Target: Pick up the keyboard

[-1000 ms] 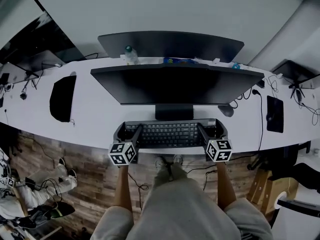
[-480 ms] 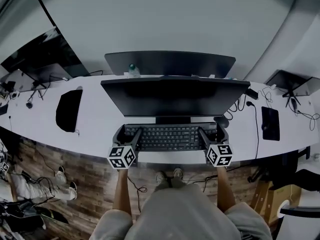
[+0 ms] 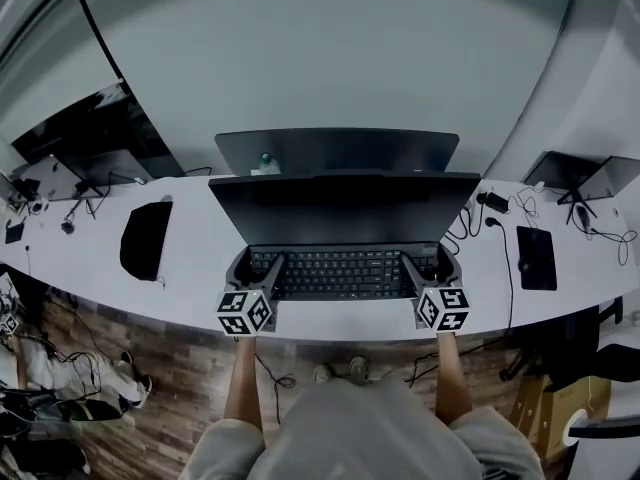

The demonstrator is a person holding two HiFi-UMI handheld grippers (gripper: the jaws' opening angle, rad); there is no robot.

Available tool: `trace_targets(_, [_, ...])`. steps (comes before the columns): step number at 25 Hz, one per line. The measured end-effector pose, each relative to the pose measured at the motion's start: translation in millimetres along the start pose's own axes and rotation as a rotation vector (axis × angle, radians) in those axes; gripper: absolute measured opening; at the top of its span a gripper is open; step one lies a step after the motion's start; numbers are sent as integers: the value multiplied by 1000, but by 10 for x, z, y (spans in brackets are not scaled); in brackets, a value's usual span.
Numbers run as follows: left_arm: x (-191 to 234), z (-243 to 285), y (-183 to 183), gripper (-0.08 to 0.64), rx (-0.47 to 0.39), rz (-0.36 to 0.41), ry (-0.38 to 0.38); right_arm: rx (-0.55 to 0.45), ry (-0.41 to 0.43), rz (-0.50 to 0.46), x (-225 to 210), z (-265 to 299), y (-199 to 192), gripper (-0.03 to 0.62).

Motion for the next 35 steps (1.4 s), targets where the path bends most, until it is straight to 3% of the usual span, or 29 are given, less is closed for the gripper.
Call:
trace_targets(15, [-99, -23, 402, 321, -97, 23, -9, -97, 19, -44, 10, 15, 439, 365])
trace_targets(35, [-68, -53, 338, 321, -91, 1, -6, -89, 25, -56, 30, 28, 411, 365])
Point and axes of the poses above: the fingertips, and each gripper's own axes: z forward along the fingers, x to its left, y out of its top, the point moved 5 cm from there along -z, backward along the fingers, and after that the axes turned 9 degrees about -x, right-handed, at the moved point
